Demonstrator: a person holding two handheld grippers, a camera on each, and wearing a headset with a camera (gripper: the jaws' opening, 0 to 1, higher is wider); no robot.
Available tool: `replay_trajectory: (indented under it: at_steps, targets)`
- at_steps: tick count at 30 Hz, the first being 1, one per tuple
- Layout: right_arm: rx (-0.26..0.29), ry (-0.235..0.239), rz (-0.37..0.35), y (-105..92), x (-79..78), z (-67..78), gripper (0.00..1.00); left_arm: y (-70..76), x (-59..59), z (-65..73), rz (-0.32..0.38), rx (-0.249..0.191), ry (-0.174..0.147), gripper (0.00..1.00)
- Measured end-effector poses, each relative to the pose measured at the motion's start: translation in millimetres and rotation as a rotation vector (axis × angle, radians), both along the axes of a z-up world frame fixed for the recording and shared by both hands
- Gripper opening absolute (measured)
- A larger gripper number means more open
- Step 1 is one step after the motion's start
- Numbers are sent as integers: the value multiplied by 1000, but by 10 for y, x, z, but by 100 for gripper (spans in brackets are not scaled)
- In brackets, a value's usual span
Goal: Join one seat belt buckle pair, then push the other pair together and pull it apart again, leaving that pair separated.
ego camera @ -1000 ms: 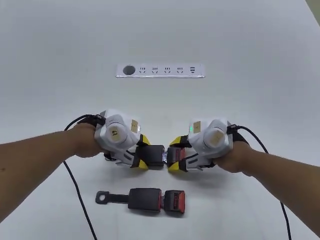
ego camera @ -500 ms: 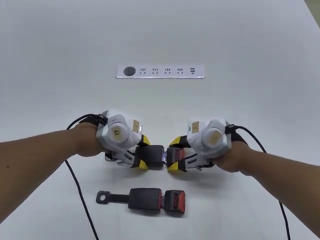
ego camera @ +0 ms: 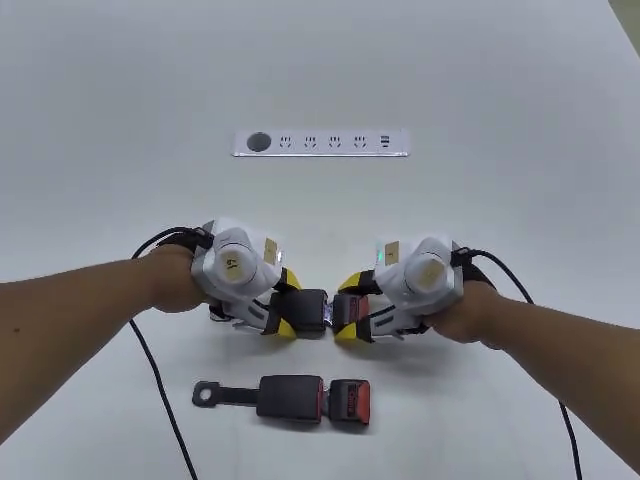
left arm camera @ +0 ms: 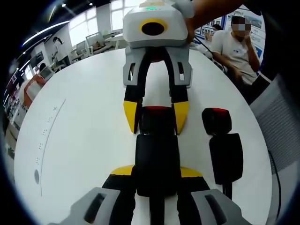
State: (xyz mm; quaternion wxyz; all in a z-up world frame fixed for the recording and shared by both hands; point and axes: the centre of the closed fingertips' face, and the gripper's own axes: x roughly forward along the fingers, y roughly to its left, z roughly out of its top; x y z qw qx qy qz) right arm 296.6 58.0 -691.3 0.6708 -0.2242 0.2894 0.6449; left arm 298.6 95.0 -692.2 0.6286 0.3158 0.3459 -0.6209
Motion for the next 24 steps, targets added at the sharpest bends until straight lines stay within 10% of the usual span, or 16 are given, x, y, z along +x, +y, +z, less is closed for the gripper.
replay_trajectory:
  at_steps: [24]
  targets:
    - [6,-2,14,-32,6,-10,34,11,0,1,4,-1,-1,35]
